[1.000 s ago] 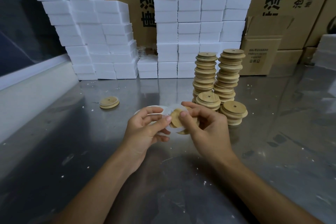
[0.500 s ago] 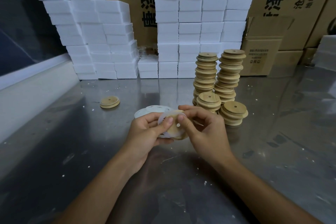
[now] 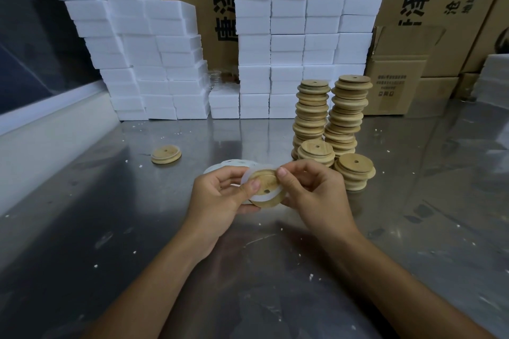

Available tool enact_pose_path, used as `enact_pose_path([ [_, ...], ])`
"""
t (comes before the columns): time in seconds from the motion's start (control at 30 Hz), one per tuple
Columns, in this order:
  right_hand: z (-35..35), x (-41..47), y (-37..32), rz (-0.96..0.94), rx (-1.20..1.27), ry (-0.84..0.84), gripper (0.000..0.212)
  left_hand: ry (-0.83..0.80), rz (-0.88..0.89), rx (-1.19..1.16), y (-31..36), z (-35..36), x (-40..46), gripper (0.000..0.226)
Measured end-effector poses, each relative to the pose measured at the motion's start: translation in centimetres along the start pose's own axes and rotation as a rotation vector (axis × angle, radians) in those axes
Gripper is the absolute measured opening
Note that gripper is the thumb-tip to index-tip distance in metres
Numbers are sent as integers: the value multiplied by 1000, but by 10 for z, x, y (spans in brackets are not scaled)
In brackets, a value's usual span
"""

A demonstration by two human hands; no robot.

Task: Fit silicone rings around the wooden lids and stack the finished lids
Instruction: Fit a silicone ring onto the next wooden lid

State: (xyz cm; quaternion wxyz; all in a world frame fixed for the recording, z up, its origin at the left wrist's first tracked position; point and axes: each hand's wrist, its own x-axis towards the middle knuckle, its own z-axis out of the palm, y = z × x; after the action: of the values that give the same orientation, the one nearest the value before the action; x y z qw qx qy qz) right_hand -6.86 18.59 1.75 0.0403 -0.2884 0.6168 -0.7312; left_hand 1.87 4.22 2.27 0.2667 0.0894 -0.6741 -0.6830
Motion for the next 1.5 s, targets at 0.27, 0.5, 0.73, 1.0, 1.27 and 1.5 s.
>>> enact_pose_path([
  [0.27,0,-1,-2,102,-46,-68,5,103,86,44,-3,-1,2,16],
  [0.5,0,-1,-4,69,-52,-79,4,118,159,60,-1,0,2,18],
  [0.73,-2,0,-2,35,-94,-79,8,69,117,41,-2,-1,1,16],
  [1.0,-3,1,0,32,-75,-93,11,41,103,56,0,-2,1,26],
  [1.27,-6,3,3,40,-80,-95,4,69,60,31,0,-1,0,25],
  [1.5,-9,4,-1,59,-73,-88,10,148,-24,-114,4,1,-2,21],
])
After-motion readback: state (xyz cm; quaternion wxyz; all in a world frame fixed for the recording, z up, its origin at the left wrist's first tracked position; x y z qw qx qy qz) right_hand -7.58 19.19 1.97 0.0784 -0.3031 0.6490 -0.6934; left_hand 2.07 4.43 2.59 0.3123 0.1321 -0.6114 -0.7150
